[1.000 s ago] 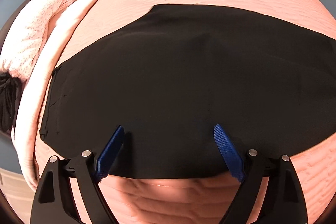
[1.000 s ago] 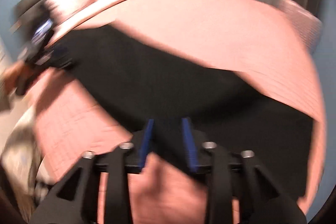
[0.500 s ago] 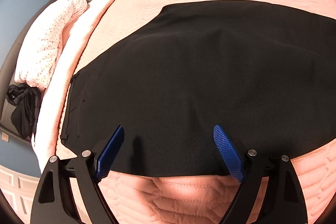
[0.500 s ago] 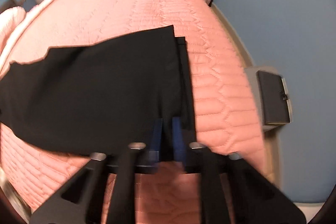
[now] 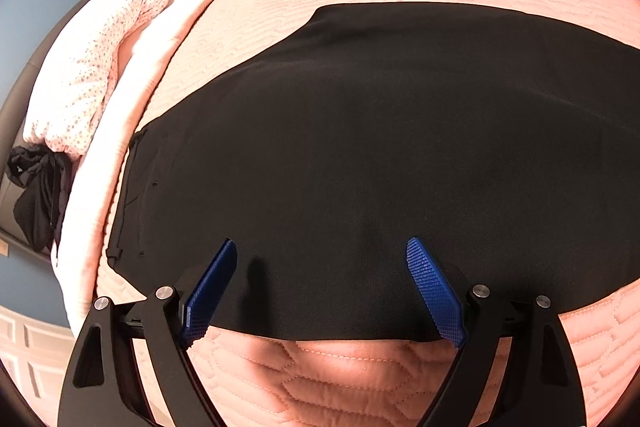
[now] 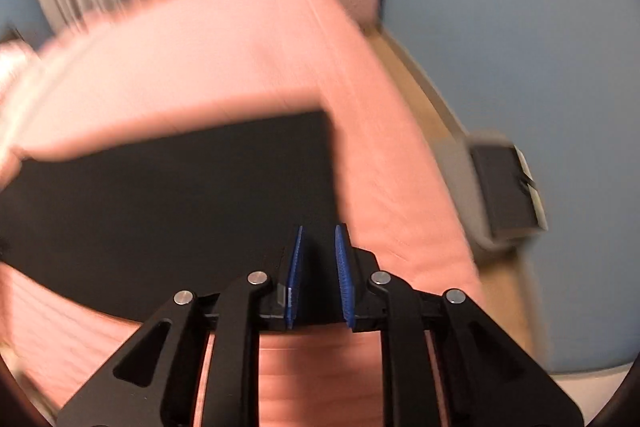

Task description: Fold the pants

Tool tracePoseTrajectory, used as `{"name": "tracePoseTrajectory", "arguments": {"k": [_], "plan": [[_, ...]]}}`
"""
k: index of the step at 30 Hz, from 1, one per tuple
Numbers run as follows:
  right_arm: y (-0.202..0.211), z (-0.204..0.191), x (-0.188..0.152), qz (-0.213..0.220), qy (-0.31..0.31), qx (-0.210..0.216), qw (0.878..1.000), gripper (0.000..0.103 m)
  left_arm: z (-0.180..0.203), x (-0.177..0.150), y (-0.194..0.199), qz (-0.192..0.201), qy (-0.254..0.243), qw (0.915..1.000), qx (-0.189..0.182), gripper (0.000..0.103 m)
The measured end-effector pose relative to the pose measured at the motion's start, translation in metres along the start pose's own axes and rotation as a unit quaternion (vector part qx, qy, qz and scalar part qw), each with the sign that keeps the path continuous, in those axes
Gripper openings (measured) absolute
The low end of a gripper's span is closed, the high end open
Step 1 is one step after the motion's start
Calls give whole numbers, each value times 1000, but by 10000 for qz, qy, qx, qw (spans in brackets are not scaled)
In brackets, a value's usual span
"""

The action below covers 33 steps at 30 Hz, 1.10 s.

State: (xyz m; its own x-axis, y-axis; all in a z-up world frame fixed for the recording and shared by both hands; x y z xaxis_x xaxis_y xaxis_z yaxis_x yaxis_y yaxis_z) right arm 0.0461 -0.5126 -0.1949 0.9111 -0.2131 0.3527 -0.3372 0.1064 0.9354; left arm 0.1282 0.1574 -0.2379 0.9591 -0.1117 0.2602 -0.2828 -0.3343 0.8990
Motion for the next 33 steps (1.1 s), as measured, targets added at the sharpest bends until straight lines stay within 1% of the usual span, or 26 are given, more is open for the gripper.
{"name": "tracePoseTrajectory", "arguments": {"k": [1, 2, 3, 5, 6, 8, 9, 11, 12, 14, 15, 16, 17, 18, 19, 20, 22, 24, 26, 27, 28, 29, 30, 31, 32, 33], "plan": [[-3, 8, 1, -2, -169, 39, 9999, 19, -1, 0, 2, -10, -25, 10000, -9, 86], [12, 15, 5, 199, -517, -13, 9985, 19, -5, 0, 4, -20, -36, 10000, 15, 86], [26, 10, 9, 387, -539, -43, 9978, 19, -9, -1, 10, 29, -29, 10000, 63, 86], [57, -24, 16, 801, -139, 317, 9962, 20, -13, -2, 16, 151, -15, 9999, -1, 86], [68, -60, 20, 852, 204, 643, 9941, 20, -12, -2, 12, 73, -40, 10000, -29, 86], [72, -127, 23, 720, 806, 1148, 9875, 20, -5, -4, -4, -113, -147, 9998, 40, 88], [69, -176, 21, 589, 1185, 1461, 9804, 20, -5, -4, -8, -90, -117, 9999, 34, 89], [62, -252, 14, 410, 1693, 2029, 9636, 20, -11, -6, -9, -78, 96, 9999, -70, 92], [53, -299, 7, 228, 1997, 2281, 9527, 19, -14, -7, -9, -102, 165, 9997, -142, 92], [27, -371, -6, -17, 2656, 2288, 9365, 17, -21, -11, -12, -140, 292, 9990, -320, 95], [8, -393, -8, -114, 2909, 1997, 9356, 17, -23, -12, -13, -139, 315, 9987, -368, 97], [-5, -402, -2, -1, 2994, 1781, 9374, 16, -26, -13, -15, -155, 327, 9984, -440, 97], [-8, -399, 13, 193, 2815, 1752, 9432, 16, -27, -13, -15, -168, 310, 9981, -502, 97], [-8, -392, 26, 230, 2540, 1491, 9554, 16, -28, -12, -13, -162, 235, 9983, -509, 97], [-6, -382, 38, 265, 2256, 1296, 9652, 20, -28, -12, -11, -141, 176, 9986, -479, 97], [5, -376, 50, 312, 1981, 1453, 9689, 20, -29, -12, -7, -87, 140, 9990, -419, 93], [20, -390, 50, 236, 2083, 1881, 9595, 20, -30, -9, 3, 81, 203, 9991, -353, 92], [26, -429, 40, 134, 2592, 2083, 9430, 20, -29, 0, 16, 338, 380, 9972, -550, 92], [16, -468, 34, 69, 2947, 2200, 9299, 18, -25, 10, 17, 315, 392, 9971, -565, 94], [-4, -488, 39, -28, 3116, 1887, 9313, 18, -20, 14, 7, 178, 216, 9989, -373, 95], [-20, -493, 47, -81, 3084, 1745, 9351, 15, -18, 15, -5, 28, 66, 10000, -60, 95], [-23, -496, 57, -77, 2842, 1911, 9395, 15, -18, 14, -17, -125, -56, 9998, 174, 96], [-15, -495, 74, -97, 2399, 2020, 9495, 18, -26, 14, -21, -52, -72, 9999, 67, 97], [-8, -499, 79, -5, 2287, 2068, 9513, 20, -30, 14, -21, -24, 11, 10000, -67, 97], [-1, -504, 81, 108, 2349, 2196, 9468, 20, -34, 12, -23, -73, 102, 9997, -201, 97], [-6, -510, 78, 72, 2664, 2026, 9423, 24, -39, 12, -26, -133, 208, 9991, -352, 97]]}}
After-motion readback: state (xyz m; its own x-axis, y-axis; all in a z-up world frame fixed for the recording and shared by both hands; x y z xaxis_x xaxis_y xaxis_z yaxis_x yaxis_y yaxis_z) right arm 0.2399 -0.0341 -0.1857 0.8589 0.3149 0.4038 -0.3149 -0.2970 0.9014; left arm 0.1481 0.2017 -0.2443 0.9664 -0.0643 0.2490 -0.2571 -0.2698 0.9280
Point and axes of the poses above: each gripper's, at about its wrist camera, not at the fingertips, and y roughly against the way its jaws point, z to its right, x to its top, the point moved 4 cm from there along -y, roughly the way its jaws point, and after that the axes turned 9 degrees about -z, right-handed, at the moved point
